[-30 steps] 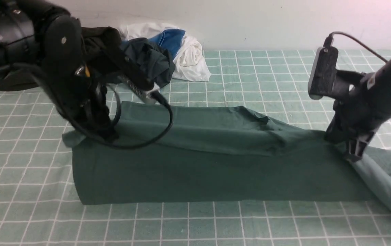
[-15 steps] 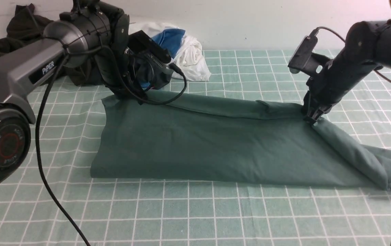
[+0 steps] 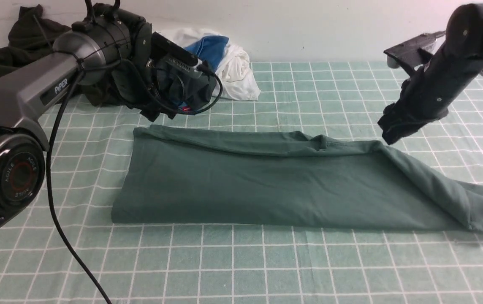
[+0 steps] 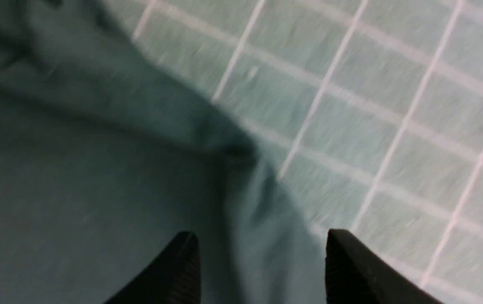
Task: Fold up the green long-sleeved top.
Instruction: Use both arms to drag the lower edge of the fabric forward and fold it over the upper edge, then use the right arm to clamp the right edge of the fabric
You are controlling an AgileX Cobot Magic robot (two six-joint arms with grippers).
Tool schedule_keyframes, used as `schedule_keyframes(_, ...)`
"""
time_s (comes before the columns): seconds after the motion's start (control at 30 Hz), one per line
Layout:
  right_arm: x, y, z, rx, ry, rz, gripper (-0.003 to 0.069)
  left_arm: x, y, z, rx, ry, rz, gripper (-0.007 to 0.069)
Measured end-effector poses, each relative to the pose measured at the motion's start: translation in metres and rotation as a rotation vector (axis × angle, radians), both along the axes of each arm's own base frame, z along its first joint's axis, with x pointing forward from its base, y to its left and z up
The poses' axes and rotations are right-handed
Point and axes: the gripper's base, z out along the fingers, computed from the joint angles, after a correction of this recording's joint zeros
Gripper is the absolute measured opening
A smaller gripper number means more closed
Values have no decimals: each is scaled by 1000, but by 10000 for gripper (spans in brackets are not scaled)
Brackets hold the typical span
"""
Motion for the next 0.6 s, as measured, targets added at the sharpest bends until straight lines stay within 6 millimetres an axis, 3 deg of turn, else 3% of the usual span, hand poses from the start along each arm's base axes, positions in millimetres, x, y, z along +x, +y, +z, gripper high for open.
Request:
schedule_keyframes(0.1,-7,9,-7,46,67,5,364,-6,-8,6,-13,49,12,395)
schedule_keyframes(0.3,-29,10,-42,17,211,18,282,-16,-30,6,-74,119,-23,265)
schedule_keyframes(0.4,-29,-12,-52,-113,209,-19,234,-18,-33,5,-92,142,-59,122)
schedule_keyframes(0.47,-24,-22,-52,-159,161,-51,221,-19,-33,5,-83,157,-71,67)
schedule_keyframes(0.5,-16,-39,-49,-199,78,-120,211,-20,-33,5,-79,168,-79,30)
schedule_keyframes(0.6,0,-73,-40,-263,-85,-238,204,-22,-32,4,-72,190,-83,2)
